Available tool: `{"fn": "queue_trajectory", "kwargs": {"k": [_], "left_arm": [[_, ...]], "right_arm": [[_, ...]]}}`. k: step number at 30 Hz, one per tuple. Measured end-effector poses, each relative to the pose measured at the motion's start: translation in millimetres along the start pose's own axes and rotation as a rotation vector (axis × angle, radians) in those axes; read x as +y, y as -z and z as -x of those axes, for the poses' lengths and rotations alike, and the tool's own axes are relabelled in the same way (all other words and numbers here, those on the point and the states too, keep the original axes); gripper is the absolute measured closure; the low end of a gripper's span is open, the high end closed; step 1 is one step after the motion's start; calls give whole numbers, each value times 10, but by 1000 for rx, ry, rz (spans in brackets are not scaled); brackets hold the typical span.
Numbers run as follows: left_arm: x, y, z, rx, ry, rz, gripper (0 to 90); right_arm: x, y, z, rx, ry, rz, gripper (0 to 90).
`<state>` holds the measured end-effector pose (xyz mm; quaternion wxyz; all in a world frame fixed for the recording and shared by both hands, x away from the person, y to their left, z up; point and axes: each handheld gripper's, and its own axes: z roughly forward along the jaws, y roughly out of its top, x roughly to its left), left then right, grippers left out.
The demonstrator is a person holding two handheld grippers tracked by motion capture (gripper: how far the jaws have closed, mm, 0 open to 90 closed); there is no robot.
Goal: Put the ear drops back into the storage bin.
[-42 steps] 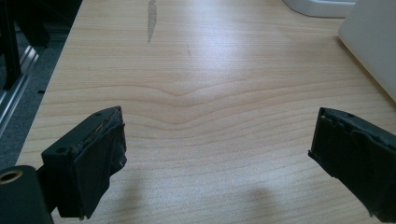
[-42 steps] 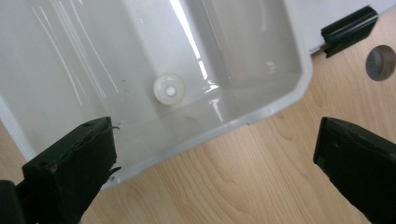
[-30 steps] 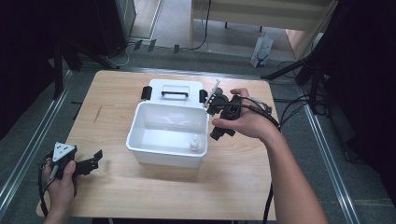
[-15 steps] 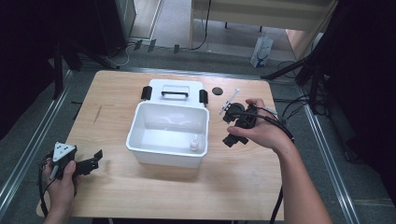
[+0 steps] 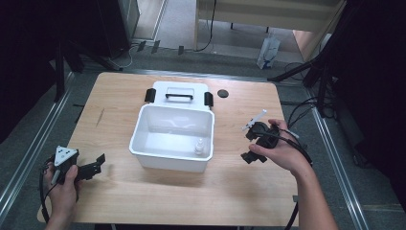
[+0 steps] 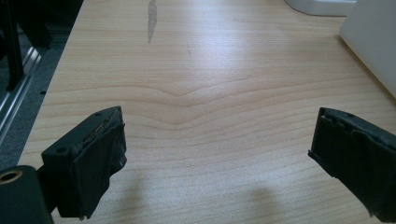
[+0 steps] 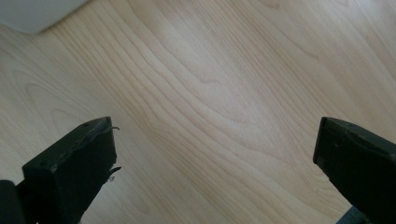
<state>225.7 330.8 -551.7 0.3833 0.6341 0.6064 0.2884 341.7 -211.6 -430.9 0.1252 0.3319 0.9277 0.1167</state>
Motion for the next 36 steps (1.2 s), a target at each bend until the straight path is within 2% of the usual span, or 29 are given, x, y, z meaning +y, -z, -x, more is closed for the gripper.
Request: {"fn": "queue_trajectory", "kwargs": {"k": [7,8,9,10,14,17,18,19,21,22,23,24,27,28,31,32,33,36], "left_arm": [[0,0,2,2,-1,1,41],[0,1,2,2,-2,0,41],[0,1,2,2,-2,0,41],[0,0,2,2,-2,0,41],[-1,0,2,2,-1,1,41],[-1,0,4,3,-2,2,41],[-1,0,4,3,-2,2,41],[-1,0,4,4,-2,2,41],[-1,0,5,4,-2,3,41],[-1,0,5,4,-2,3,41],[-1,1,6,4,-1,3,41],[-1,1,6,4,-1,3,41],[-1,2,6,4,-2,4,41],[-1,2,6,4,-3,4,41],[-3,3,-3,-3,-3,4,41],[-3,3,-3,-3,-3,4,41],[-3,0,0,-1,-1,7,41],[-2,1,6,5,-3,6,41]], "right_arm": [[-316,-89,59,-26,-67,86,0],[-430,-122,67,-36,-92,121,0],[-430,-122,67,-36,-92,121,0],[-546,-154,65,-44,-106,159,0],[-774,-218,52,-55,-131,236,0],[-952,-274,33,-68,-184,297,0],[-952,-274,33,-68,-184,297,0],[-1095,-327,15,-74,-227,349,0],[-1211,-369,-12,-65,-251,396,0],[-1211,-369,-12,-65,-251,396,0],[-1341,-414,-53,-65,-285,464,0],[-1341,-414,-53,-65,-285,464,0],[-1552,-484,-88,-61,-370,552,0],[-1675,-526,-99,-49,-415,595,0],[-1890,-603,-114,-26,-486,641,0],[-1890,-603,-114,-26,-486,641,0],[-1941,-546,-99,-30,-513,698,0],[-1964,-577,-59,-13,-554,724,0]]}}
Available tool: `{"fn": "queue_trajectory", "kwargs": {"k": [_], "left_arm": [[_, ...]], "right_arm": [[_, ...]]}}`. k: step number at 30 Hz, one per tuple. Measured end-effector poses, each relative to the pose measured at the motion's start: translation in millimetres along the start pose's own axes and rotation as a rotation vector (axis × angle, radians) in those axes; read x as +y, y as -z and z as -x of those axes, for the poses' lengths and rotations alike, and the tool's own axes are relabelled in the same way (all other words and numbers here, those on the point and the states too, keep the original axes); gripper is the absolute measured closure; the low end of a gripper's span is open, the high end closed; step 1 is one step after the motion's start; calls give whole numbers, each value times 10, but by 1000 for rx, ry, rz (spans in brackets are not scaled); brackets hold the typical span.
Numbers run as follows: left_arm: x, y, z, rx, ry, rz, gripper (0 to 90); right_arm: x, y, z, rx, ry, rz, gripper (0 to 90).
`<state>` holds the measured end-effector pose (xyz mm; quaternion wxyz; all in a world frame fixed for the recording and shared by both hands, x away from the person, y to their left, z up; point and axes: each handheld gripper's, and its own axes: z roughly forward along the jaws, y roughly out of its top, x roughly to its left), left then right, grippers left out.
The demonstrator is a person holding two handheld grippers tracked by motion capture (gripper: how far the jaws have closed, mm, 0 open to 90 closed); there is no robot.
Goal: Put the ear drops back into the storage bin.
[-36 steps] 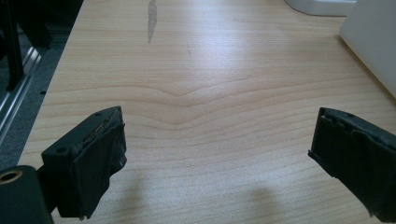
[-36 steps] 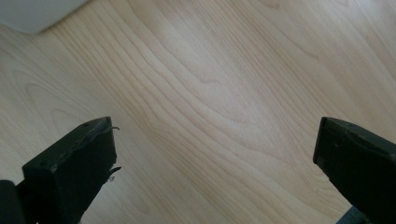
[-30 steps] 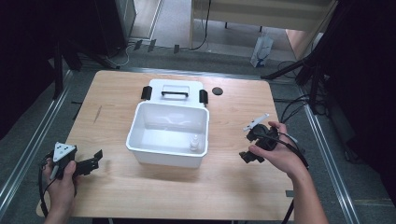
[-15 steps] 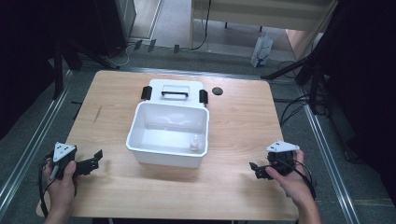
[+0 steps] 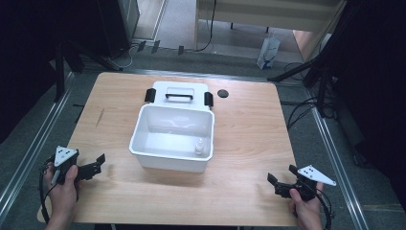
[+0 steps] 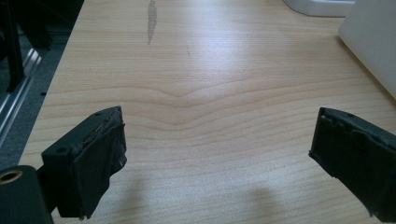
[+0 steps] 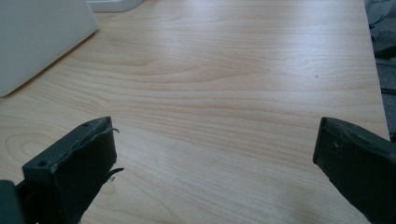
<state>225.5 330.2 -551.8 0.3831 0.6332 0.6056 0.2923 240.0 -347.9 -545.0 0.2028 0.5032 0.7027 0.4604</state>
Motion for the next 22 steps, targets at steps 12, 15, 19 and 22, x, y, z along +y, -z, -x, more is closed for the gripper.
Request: {"fn": "queue_trajectory", "kwargs": {"k": [12,15,19,22], "left_arm": [[-8,11,16,15,-8,5,41],[-5,6,17,17,-6,-3,41],[-3,1,27,24,-15,-8,41],[-3,1,31,24,-18,-8,41]], "right_arm": [[5,-49,-14,44,24,-37,0],[7,-73,-37,37,42,-64,0],[8,-76,-30,43,36,-67,0],[10,-85,-33,44,38,-75,0]]}}
